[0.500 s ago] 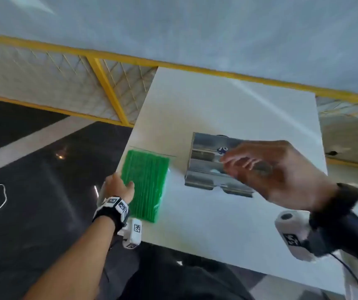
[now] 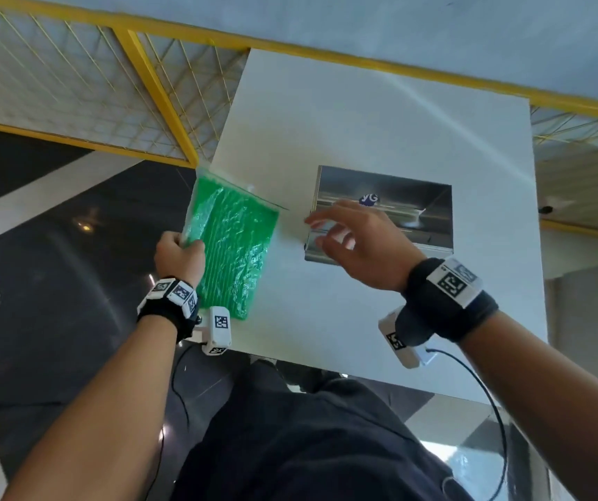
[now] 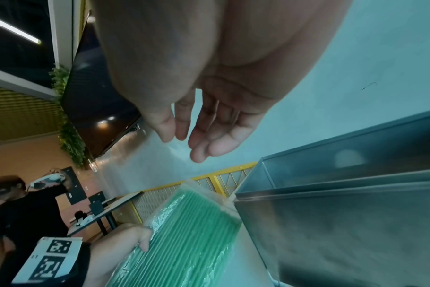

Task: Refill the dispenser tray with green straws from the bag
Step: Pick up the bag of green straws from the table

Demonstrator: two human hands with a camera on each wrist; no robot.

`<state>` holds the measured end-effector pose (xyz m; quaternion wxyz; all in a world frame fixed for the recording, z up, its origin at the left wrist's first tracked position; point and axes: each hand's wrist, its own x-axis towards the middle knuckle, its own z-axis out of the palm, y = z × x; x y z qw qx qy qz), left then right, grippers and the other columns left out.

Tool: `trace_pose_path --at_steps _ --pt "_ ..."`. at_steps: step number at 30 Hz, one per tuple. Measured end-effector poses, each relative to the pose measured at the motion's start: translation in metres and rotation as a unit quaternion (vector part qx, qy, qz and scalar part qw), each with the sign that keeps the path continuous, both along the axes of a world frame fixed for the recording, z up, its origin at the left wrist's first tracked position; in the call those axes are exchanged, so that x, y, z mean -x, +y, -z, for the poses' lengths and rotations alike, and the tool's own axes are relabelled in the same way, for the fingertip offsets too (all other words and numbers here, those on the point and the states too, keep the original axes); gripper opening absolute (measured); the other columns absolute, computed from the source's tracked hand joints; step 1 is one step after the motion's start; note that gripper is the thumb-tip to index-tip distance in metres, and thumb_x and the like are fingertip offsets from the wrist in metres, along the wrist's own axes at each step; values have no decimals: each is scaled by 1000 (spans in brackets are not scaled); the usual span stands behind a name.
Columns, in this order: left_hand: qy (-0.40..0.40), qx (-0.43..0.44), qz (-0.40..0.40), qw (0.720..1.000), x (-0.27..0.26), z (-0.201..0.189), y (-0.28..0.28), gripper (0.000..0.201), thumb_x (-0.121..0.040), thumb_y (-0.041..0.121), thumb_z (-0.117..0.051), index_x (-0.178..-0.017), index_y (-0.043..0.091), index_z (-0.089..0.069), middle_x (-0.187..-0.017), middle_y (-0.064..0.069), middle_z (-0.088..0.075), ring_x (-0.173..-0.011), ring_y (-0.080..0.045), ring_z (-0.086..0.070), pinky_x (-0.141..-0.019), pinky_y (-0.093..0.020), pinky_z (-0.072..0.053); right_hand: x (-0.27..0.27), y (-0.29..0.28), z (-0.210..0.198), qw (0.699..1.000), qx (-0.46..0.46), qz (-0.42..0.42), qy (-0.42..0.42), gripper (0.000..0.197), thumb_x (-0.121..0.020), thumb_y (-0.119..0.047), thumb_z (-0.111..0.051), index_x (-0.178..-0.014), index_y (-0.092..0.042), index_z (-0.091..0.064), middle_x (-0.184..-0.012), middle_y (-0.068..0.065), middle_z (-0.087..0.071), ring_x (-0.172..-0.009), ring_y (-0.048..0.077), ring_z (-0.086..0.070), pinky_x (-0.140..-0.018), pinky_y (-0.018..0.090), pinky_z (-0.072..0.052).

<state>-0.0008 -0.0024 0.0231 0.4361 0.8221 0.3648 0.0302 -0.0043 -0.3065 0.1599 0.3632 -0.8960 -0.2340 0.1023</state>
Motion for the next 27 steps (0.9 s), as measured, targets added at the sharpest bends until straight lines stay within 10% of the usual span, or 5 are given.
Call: trace_pose_path --at_steps 5,12,17,24,27 --pt "-131 51 66 988 1 -44 -5 21 -71 1 -48 -67 16 -34 -63 -6 -34 -56 -19 -30 -50 -33 -27 -11 8 -12 994 -68 76 -44 30 -96 -21 -65 -126 -16 -66 -122 0 -61 -99 8 -67 -76 13 -53" --pt "-199 51 183 961 -5 -124 -29 17 -68 -7 -50 -65 4 -37 -60 -7 -27 -54 -17 -29 -46 -27 -25 -21 6 -35 984 -84 155 -14 45 -101 -38 -55 -143 -23 -52 -140 -4 -59 -121 14 -60 -102 36 -50" --pt "-219 48 257 940 -13 -149 -61 24 -70 -13 -51 -65 6 -38 -61 -6 -32 -51 -10 -29 -42 -15 -22 -13 -11 -39 973 -138 183 -8 29 -103 -37 -54 -123 -21 -68 -113 -6 -74 -104 9 -70 -94 33 -56" --pt "-159 -3 293 943 -21 -114 -113 36 -73 22 -67 -101 9 -50 -107 -6 -48 -100 -23 -50 -88 -36 -44 2 -55 -27 947 -133 289 42 16 -95 -34 -67 -95 -21 -77 -99 -7 -77 -90 5 -70 -78 12 -52" --pt "-242 -88 317 913 -5 -109 -144 43 -73 32 -71 -95 4 -48 -105 -6 -42 -98 -26 -45 -85 -36 -38 16 -67 -17 948 -132 279 79 11 -94 -27 -71 -91 -18 -76 -94 -6 -75 -82 -6 -66 -76 8 -47"
